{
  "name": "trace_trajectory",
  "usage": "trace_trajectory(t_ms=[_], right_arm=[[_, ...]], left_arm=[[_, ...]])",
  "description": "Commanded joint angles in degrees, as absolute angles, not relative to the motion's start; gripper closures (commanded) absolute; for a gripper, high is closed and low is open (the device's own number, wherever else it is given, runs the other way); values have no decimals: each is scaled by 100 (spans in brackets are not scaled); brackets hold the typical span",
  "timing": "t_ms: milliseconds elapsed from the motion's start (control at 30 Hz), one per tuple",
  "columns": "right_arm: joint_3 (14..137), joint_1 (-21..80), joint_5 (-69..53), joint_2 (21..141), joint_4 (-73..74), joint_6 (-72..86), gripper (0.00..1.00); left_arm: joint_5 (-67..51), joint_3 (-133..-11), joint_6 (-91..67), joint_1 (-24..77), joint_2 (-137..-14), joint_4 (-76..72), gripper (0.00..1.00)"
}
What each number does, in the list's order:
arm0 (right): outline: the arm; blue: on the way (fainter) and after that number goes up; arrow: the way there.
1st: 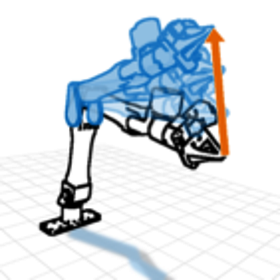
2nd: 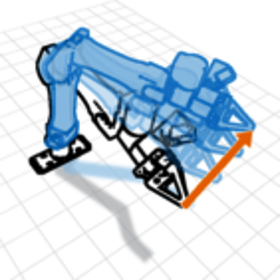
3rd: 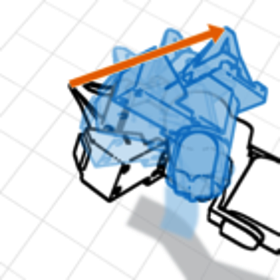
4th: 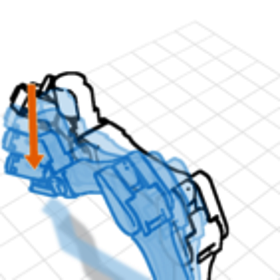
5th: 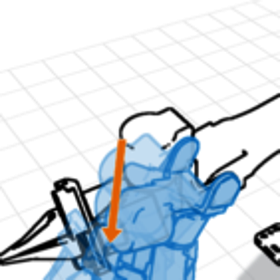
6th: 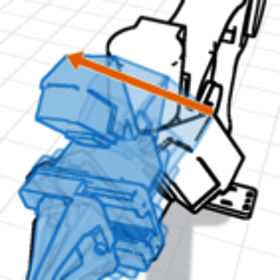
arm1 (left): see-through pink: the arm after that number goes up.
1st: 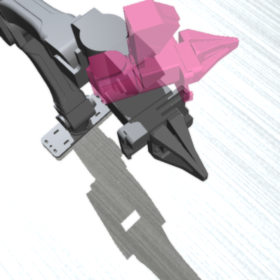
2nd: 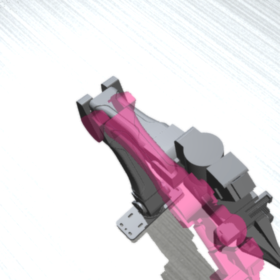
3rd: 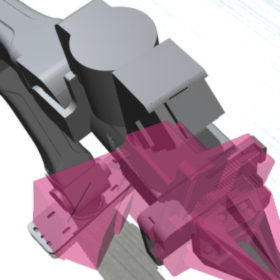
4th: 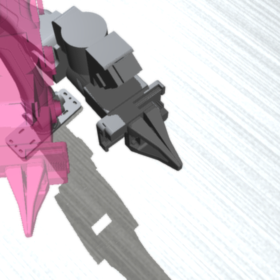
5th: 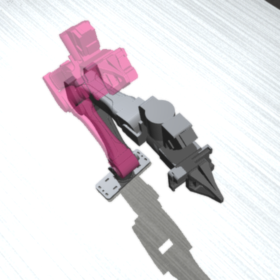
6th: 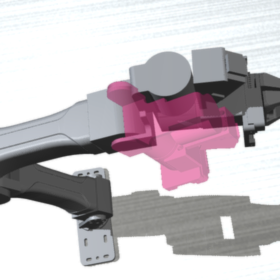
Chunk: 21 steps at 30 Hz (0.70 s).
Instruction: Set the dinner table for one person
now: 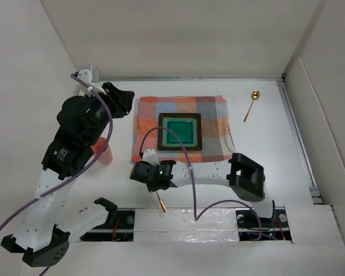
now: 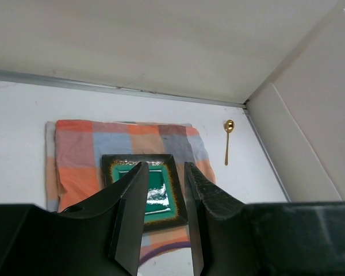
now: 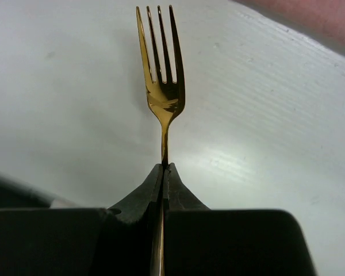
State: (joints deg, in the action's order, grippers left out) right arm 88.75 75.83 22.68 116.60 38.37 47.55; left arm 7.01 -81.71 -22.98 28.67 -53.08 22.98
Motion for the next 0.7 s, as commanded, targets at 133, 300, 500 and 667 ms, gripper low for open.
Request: trace_trajectory(t_ms=[133, 300, 500, 667], right_arm=[[9737, 7287, 2251, 11004, 3912, 4483, 100], [10457, 6454, 2065, 11416, 3542, 4149, 100], [12240, 5670, 1793, 12759, 3788, 4174, 100], [12832, 5212, 1591, 13438, 3736, 4491, 100]], left_arm=[[826, -8384, -2101, 2883, -5344, 2109, 72], [660, -8464, -2153, 2883, -5388, 2110, 72], [404, -8315, -2426, 3138, -5396, 2030, 72], [439, -8174, -2426, 3190, -5388, 2057, 72]])
